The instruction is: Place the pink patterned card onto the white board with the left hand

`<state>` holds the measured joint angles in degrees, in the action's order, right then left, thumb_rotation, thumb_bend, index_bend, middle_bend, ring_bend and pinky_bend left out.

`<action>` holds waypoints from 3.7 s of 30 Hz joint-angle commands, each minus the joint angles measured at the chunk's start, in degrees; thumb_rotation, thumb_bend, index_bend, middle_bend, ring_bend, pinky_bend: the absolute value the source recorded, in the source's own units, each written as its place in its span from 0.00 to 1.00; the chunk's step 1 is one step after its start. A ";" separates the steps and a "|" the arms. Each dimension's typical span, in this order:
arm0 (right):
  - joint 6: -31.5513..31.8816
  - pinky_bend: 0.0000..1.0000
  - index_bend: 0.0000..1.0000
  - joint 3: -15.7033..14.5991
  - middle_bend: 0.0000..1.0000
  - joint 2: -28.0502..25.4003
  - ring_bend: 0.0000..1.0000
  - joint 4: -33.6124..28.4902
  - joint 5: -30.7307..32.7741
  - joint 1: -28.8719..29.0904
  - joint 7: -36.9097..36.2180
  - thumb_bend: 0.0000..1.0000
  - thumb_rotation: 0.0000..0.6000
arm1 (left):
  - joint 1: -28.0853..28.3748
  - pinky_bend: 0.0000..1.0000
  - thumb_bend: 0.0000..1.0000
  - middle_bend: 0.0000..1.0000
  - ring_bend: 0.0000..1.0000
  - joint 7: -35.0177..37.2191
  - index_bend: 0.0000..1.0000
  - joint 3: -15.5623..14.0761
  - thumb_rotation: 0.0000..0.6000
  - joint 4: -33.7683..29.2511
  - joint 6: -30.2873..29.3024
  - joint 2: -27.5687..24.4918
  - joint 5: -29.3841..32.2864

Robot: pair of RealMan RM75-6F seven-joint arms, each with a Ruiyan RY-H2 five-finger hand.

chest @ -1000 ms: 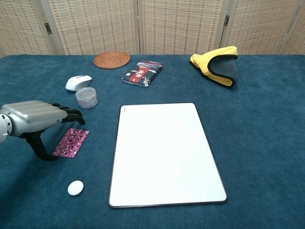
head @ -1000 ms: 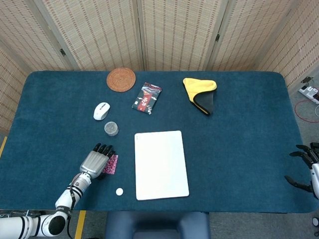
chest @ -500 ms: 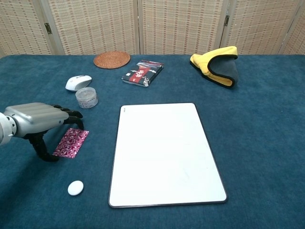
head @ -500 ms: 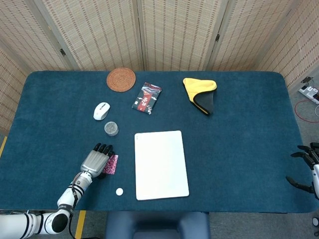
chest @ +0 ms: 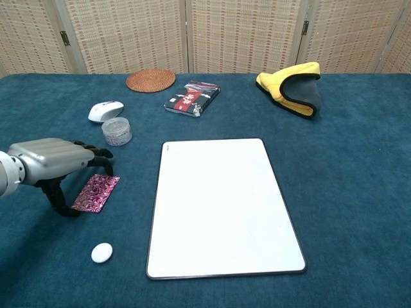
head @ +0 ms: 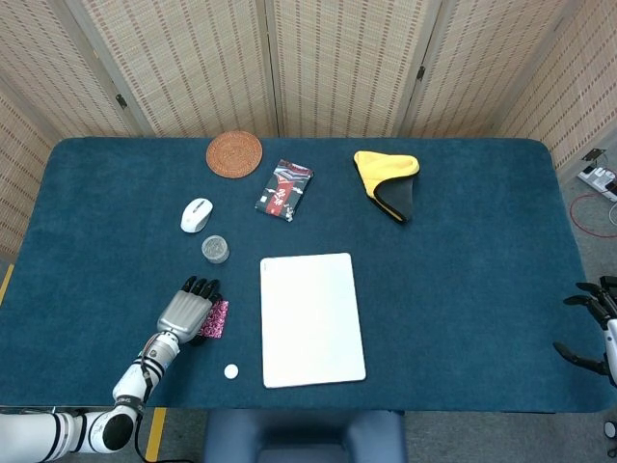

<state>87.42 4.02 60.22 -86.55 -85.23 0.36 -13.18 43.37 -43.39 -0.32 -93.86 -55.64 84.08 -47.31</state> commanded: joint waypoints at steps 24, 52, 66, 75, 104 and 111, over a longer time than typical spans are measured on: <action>0.59 0.03 0.35 -0.01 0.23 -0.34 0.22 -0.06 0.07 -0.59 -0.04 0.04 1.00 | 4.69 0.00 0.28 0.07 0.04 -2.36 0.30 2.59 1.00 -6.96 -1.24 -0.55 -9.21; 0.51 0.03 0.35 0.33 0.23 -0.33 0.22 -0.13 0.63 -0.94 -0.08 0.04 1.00 | 13.36 0.00 0.27 0.07 0.04 -5.92 0.21 3.44 1.00 -3.16 -0.03 5.50 -4.89; 1.02 0.03 0.35 0.09 0.23 -0.22 0.22 -0.64 -0.32 -0.98 0.67 0.04 1.00 | 3.85 0.00 0.28 0.13 0.07 4.38 0.38 -8.57 1.00 -9.20 -7.05 -5.03 -30.14; 1.34 0.03 0.35 -0.06 0.23 -0.10 0.22 -1.13 -0.53 -1.17 1.30 0.04 1.00 | -0.46 0.00 0.29 0.14 0.08 6.93 0.38 -13.47 1.00 -6.36 -8.08 -6.08 -39.90; 1.70 0.03 0.35 -0.05 0.23 -0.28 0.22 -2.04 -1.02 -1.12 2.06 0.04 1.00 | -6.28 0.00 0.29 0.17 0.09 9.16 0.43 -10.85 1.00 0.03 -2.44 -1.86 -41.06; 1.96 0.03 0.35 -0.12 0.23 -0.21 0.22 -2.22 -0.99 -1.32 2.21 0.04 1.00 | -6.74 0.00 0.29 0.17 0.09 9.46 0.45 -10.13 1.00 0.74 -1.62 -1.37 -41.50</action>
<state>89.38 3.91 60.01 -88.77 -86.22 -0.97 -10.97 36.65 -33.93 -10.45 -93.13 -57.27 82.69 -88.79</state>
